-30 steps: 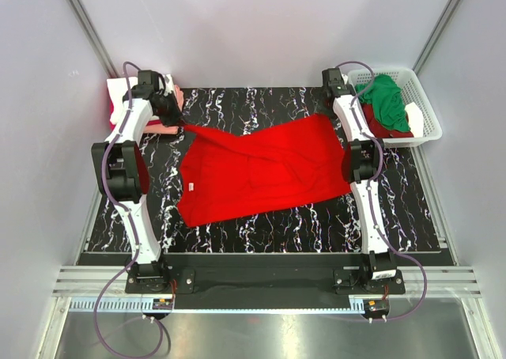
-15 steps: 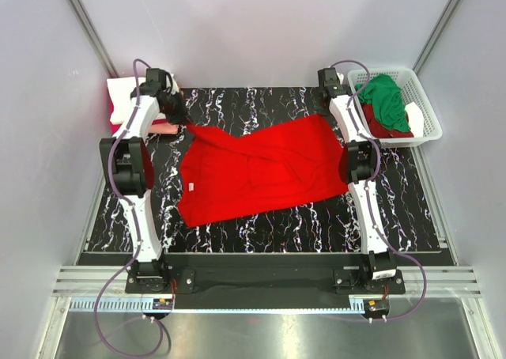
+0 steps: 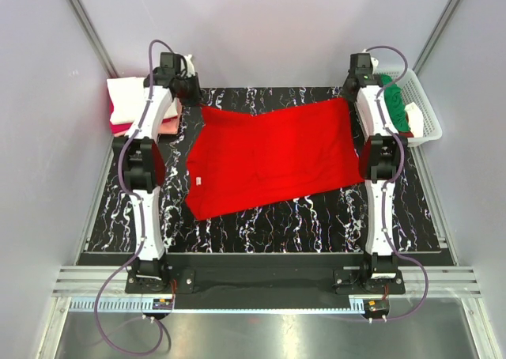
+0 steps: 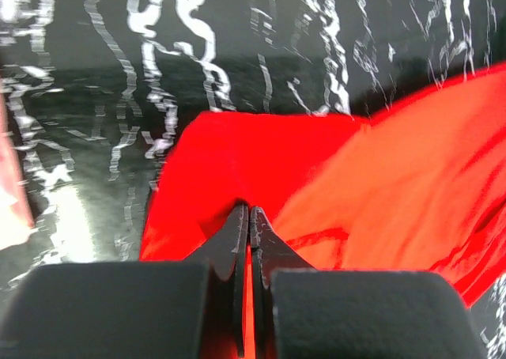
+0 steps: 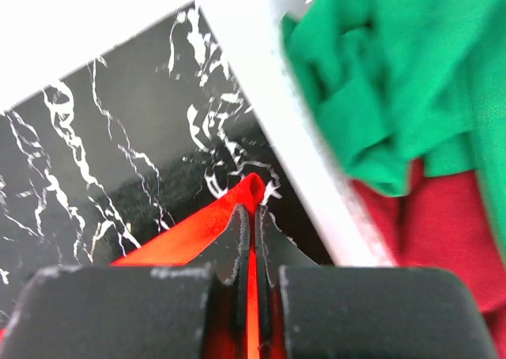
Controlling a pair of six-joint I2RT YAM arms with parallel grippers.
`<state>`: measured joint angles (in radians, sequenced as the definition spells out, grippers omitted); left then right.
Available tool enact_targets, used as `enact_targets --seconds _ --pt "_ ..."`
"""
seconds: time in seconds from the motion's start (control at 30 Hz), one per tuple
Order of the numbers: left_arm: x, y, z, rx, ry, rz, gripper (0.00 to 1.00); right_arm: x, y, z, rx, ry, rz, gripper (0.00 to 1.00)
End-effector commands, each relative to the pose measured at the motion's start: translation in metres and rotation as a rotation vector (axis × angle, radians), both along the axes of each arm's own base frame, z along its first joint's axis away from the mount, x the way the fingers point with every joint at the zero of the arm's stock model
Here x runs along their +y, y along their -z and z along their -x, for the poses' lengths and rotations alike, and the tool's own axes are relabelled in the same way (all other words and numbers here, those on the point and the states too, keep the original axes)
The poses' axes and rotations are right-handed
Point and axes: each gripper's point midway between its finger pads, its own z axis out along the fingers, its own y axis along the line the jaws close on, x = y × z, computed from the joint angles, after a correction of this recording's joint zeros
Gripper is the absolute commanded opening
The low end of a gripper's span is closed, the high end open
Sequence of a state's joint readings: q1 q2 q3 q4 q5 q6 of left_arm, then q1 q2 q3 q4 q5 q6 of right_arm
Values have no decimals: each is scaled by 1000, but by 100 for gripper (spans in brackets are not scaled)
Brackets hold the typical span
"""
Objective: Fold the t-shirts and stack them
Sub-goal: Fold the tshirt
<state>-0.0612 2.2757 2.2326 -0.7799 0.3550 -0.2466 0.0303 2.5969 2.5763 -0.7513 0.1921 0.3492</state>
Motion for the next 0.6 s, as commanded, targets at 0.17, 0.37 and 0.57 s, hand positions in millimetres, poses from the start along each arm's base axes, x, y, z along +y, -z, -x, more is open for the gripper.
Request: enact_targets --seconds 0.17,0.37,0.57 --pt "-36 -34 17 -79 101 -52 0 15 -61 3 -111 -39 -64 0" --pt "-39 -40 44 -70 97 -101 0 12 -73 20 -96 -32 -62 0" --pt "-30 -43 72 -66 83 -128 0 -4 -77 50 -66 37 -52 0"
